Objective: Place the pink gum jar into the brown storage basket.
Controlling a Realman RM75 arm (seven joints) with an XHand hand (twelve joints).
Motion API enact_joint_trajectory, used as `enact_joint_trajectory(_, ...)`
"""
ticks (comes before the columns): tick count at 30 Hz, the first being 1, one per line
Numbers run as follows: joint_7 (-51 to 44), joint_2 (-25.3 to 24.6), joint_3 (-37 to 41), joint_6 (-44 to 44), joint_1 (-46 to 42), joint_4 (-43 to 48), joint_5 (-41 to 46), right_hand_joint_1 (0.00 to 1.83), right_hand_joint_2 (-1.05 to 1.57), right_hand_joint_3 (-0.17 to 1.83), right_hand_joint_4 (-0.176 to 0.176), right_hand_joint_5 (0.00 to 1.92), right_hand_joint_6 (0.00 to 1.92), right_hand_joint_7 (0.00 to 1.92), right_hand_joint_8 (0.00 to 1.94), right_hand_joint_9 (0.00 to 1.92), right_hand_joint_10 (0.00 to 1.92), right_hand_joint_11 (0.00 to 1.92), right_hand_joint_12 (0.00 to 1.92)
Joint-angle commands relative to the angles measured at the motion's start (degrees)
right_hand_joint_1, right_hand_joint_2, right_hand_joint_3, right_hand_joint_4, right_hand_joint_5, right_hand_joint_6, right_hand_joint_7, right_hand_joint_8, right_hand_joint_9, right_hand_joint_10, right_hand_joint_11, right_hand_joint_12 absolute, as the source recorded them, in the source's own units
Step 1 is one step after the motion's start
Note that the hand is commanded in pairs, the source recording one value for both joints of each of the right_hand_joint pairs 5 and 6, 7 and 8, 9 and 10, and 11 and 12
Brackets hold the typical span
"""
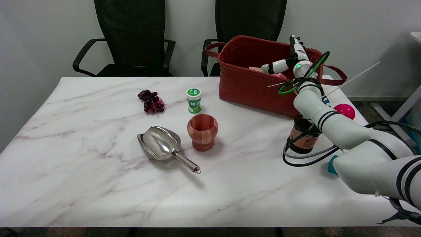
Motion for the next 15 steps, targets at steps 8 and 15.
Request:
enact_joint_trajectory(8,-2.2,5.0,0.9,25.0,-13.8,24.4,12.3,1.26,0.21,0.98,0.0,0.0,0.0,0.15,0.15,0.21,0.21,0.0,0.0)
enact_joint_trajectory(15,-2.7,7.5,4.0,36.9,-24.8,43.2,7.0,1.23,0.55,1.15,0.0,0.08,0.08,0.27,0.27,0.27,0.27,0.0,0.0)
